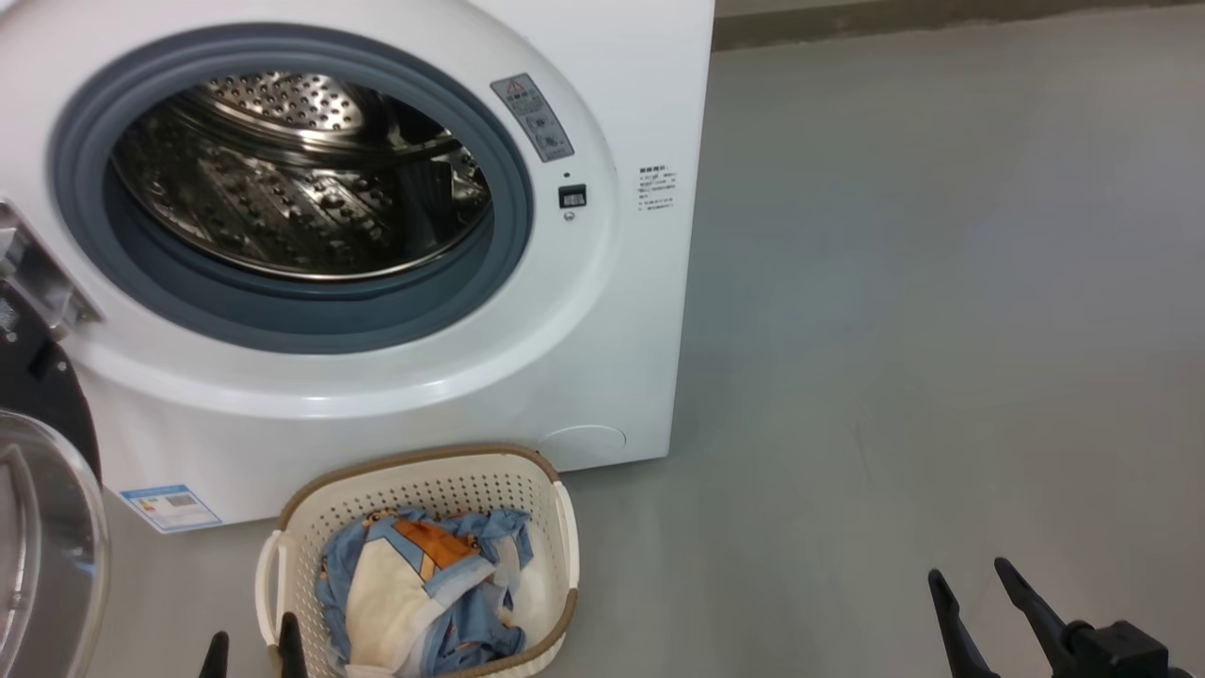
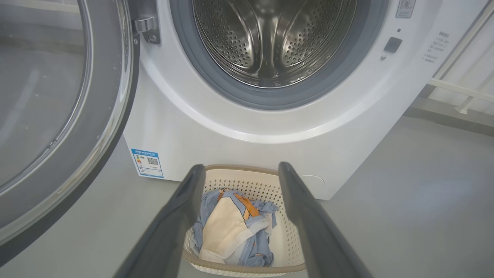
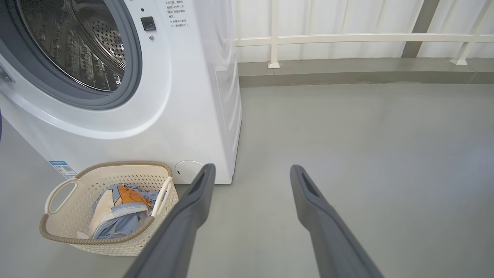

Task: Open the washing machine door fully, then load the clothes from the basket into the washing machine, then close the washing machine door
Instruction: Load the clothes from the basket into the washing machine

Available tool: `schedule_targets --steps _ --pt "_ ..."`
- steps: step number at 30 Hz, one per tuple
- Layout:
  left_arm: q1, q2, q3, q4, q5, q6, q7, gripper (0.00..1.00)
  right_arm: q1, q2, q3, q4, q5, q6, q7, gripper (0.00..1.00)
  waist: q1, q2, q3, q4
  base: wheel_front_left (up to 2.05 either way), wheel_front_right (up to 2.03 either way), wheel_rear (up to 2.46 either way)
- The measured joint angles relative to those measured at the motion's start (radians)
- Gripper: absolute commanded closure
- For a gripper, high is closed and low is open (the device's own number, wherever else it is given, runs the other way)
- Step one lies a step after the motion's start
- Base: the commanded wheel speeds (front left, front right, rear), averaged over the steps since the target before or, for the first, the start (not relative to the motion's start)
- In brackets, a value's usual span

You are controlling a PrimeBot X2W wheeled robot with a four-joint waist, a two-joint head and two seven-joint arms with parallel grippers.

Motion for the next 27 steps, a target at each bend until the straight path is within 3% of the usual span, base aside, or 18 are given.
schedule_targets --steps 12,27 --pt "-0.185 -0.002 -0.066 0.186 -0.004 0.001 0.000 0.00 -0.097 0.022 0.036 -0.006 0.016 0.000 0.000 0.00 0.0000 0.0000 0.121 -0.056 0.00 0.00 0.00" --pt "-0.438 0.012 -0.035 0.526 -0.006 0.007 0.001 0.00 -0.208 0.053 0.082 -0.006 0.033 0.000 0.000 0.00 0.0000 0.0000 0.298 -0.152 0.00 0.00 0.00"
